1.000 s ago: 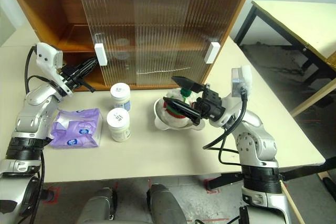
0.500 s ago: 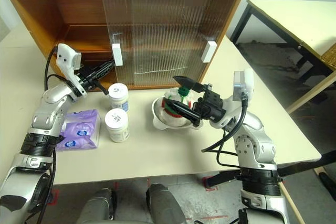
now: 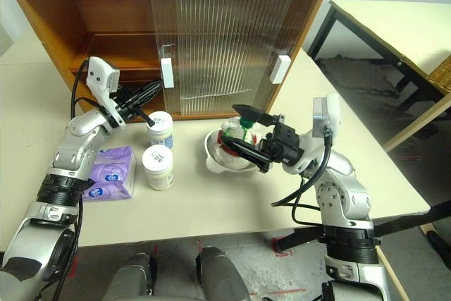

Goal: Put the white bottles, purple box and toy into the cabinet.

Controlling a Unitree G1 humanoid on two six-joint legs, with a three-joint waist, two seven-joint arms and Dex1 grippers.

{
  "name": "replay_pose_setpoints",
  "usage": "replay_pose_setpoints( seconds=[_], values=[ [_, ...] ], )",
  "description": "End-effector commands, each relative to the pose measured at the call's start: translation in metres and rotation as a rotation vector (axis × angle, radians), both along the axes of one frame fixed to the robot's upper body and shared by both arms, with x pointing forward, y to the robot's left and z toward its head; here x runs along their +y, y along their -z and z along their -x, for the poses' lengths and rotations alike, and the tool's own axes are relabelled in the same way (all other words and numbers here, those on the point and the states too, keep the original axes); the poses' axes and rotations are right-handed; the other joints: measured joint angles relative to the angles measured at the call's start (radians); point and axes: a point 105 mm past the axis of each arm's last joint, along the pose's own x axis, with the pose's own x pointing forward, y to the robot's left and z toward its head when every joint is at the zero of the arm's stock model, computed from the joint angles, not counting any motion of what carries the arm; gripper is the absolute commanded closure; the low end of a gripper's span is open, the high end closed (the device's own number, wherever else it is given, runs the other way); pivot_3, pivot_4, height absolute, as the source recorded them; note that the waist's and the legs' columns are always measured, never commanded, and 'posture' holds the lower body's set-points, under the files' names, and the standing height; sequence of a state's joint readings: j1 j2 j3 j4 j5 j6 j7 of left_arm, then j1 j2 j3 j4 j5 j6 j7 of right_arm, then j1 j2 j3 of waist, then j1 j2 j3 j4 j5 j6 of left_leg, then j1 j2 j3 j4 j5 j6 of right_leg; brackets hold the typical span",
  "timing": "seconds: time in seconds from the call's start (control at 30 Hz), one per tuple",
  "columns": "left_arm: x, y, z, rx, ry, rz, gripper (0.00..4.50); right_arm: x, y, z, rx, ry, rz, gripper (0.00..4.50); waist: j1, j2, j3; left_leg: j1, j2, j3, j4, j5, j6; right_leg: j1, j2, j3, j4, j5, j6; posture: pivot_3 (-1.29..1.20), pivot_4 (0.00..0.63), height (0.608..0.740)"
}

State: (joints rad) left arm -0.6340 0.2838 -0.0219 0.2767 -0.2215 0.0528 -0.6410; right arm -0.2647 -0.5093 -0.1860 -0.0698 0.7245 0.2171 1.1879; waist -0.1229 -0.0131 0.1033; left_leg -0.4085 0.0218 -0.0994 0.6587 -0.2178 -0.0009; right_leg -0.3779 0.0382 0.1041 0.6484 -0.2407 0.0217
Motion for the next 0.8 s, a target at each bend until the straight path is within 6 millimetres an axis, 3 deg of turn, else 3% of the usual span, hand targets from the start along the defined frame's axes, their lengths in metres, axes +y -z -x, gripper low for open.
replay_pose_setpoints(
  seconds=[0.03,0.13,0.23,0.37,0.47,0.6,0.67,0.8],
  values=[
    [-0.003,-0.002,0.001,-0.018,0.004,-0.019,4.48,0.0,0.004,0.0,0.006,0.001,0.021,0.0,0.0,0.0,0.0,0.0,0.0,0.0,0.0,0.0,0.0,0.0,0.0,0.0,0.0,0.0,0.0,-0.25,0.106,0.74],
    [0.011,-0.004,0.004,-0.023,-0.041,-0.011,4.48,0.002,0.006,0.0,0.013,0.0,0.031,0.0,-0.002,0.0,0.0,0.0,0.0,0.0,0.0,0.0,0.0,0.0,0.0,0.0,0.0,0.0,0.0,-0.25,0.106,0.74],
    [0.028,-0.007,0.012,-0.021,-0.075,-0.001,3.93,0.003,0.004,0.001,0.011,-0.001,0.028,0.0,-0.009,0.0,0.0,0.0,0.0,0.0,0.0,0.0,0.0,-0.001,0.0,0.0,0.0,0.0,0.0,-0.25,0.104,0.74],
    [0.062,-0.001,0.031,0.063,-0.11,-0.054,2.58,0.005,0.002,0.0,0.006,-0.016,0.041,0.0,-0.024,0.001,0.0,-0.001,0.0,0.004,-0.001,-0.001,-0.001,-0.002,0.002,0.0,0.0,-0.001,-0.001,-0.25,0.101,0.74],
    [0.103,-0.002,0.047,0.164,-0.187,-0.065,1.48,0.008,-0.001,-0.002,-0.002,-0.029,0.051,0.0,-0.027,0.001,0.0,-0.002,0.0,0.006,-0.002,-0.001,-0.002,-0.004,0.003,-0.001,0.0,-0.001,-0.003,-0.23,0.102,0.74],
    [0.133,-0.001,0.073,0.334,-0.206,-0.06,0.02,0.01,-0.004,-0.004,-0.005,-0.039,0.055,0.0,-0.024,0.002,-0.001,-0.004,0.002,0.002,-0.003,-0.001,-0.002,-0.009,0.002,-0.001,0.001,0.004,-0.011,-0.22,0.105,0.74],
    [0.146,0.009,0.098,0.481,-0.198,-0.143,0.02,0.01,-0.003,-0.006,0.002,-0.037,0.066,0.0,-0.023,0.002,-0.001,-0.006,0.003,0.0,-0.004,-0.001,-0.003,-0.011,0.0,0.0,0.001,0.007,-0.017,-0.21,0.105,0.74],
    [0.16,0.016,0.124,0.665,-0.22,-0.149,0.02,0.009,-0.001,-0.007,0.008,-0.044,0.073,0.0,-0.011,0.003,-0.002,-0.009,0.01,0.002,-0.009,-0.001,-0.005,-0.021,-0.001,0.005,0.001,0.007,-0.022,-0.21,0.109,0.74]
  ],
)
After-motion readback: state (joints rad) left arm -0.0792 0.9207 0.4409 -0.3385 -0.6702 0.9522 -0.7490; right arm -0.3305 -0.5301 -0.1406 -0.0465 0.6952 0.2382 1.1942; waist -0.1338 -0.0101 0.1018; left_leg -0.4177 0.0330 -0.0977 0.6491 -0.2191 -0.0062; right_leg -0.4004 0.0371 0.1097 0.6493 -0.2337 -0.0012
